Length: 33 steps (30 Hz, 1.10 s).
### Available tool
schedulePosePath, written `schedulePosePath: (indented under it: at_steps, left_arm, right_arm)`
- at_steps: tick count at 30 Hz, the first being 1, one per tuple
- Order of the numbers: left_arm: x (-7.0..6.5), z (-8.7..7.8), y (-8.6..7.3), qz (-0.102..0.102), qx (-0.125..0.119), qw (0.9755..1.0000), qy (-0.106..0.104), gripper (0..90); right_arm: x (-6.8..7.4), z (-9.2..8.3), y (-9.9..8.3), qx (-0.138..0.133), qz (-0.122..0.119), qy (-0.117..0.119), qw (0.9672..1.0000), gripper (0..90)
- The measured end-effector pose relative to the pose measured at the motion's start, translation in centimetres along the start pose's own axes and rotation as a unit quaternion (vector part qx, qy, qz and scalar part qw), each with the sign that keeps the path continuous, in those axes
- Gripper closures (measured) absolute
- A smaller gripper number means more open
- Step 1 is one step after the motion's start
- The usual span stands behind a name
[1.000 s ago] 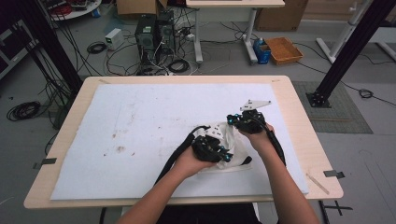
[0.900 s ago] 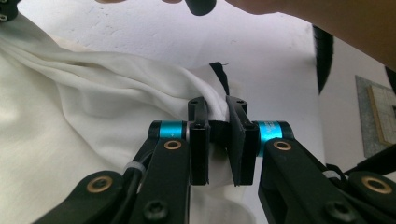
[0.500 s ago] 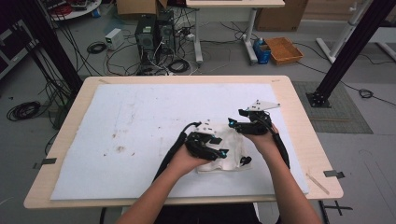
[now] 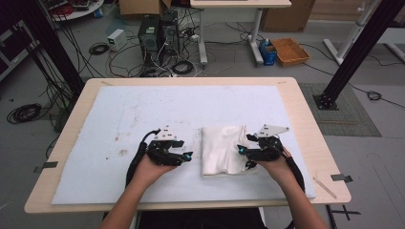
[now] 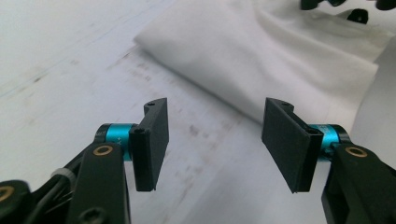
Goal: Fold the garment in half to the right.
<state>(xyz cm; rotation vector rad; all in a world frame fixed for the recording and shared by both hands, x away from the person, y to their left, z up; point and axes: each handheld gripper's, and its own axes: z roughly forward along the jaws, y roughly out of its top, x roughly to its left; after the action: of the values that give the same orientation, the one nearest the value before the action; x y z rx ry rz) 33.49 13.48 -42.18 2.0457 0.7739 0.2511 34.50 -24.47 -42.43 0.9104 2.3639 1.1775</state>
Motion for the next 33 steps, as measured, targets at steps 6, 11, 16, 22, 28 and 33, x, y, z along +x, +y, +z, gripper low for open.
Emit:
schedulePosePath:
  at_steps: [6,11,16,22,28,33]
  left_arm:
    - [1.3,-1.9,-1.7,0.001,-0.004,0.9998,0.022,37.4]
    - [3.0,-3.1,-2.1,-0.030,-0.018,0.9983,0.047,34.8]
    - [3.5,-3.6,-2.4,-0.040,-0.023,0.9976,0.052,34.6]
    - [3.4,-3.3,-2.4,-0.039,-0.014,0.9978,0.051,34.6]
    - [3.5,-3.3,-2.5,-0.040,-0.016,0.9977,0.052,34.7]
    - [3.5,-3.5,-2.4,-0.042,-0.020,0.9976,0.051,34.7]
  right_arm:
    - [1.3,-1.1,-0.6,-0.008,-0.006,0.012,0.9999,40.1]
    - [2.2,-1.4,-0.3,0.002,0.000,0.049,0.9988,42.6]
    - [2.3,-0.2,-1.1,0.053,-0.007,0.056,0.9970,60.9]
    - [1.9,-0.8,-1.6,0.064,-0.041,0.051,0.9958,84.2]
    - [1.3,-1.3,-1.5,0.049,-0.024,0.060,0.9967,88.7]
    - [1.3,-1.8,-1.2,0.037,-0.024,0.050,0.9978,88.9]
